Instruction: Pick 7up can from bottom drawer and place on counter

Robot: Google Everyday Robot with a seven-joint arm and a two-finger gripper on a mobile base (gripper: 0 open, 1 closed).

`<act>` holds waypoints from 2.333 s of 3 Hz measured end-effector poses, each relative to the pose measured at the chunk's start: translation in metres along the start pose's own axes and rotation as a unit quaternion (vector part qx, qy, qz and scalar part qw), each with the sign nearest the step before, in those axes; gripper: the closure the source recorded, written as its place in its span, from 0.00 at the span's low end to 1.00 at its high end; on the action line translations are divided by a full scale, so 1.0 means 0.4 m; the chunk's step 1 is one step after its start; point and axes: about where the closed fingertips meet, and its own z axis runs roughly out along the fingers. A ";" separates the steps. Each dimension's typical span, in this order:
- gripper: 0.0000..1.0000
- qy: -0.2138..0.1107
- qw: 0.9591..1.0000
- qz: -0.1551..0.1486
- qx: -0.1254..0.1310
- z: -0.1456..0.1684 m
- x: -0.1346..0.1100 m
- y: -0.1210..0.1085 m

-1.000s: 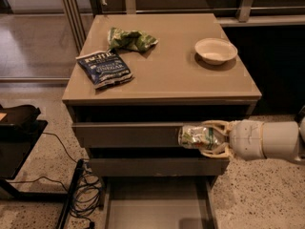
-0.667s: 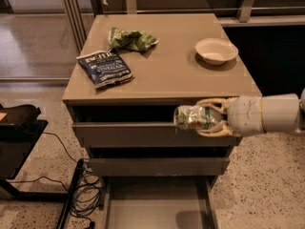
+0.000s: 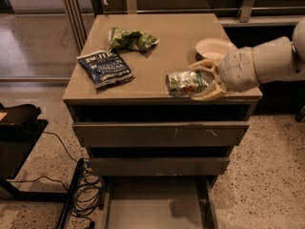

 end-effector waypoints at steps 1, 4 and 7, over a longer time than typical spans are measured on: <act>1.00 -0.015 1.000 0.024 0.014 0.002 -0.010 -0.060; 1.00 -0.024 0.973 0.174 0.148 0.053 0.091 -0.167; 1.00 0.033 0.965 0.221 0.139 0.170 0.124 -0.246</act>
Offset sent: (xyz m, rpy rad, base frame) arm 0.0716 -0.0117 0.0075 0.3461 0.0210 -0.3345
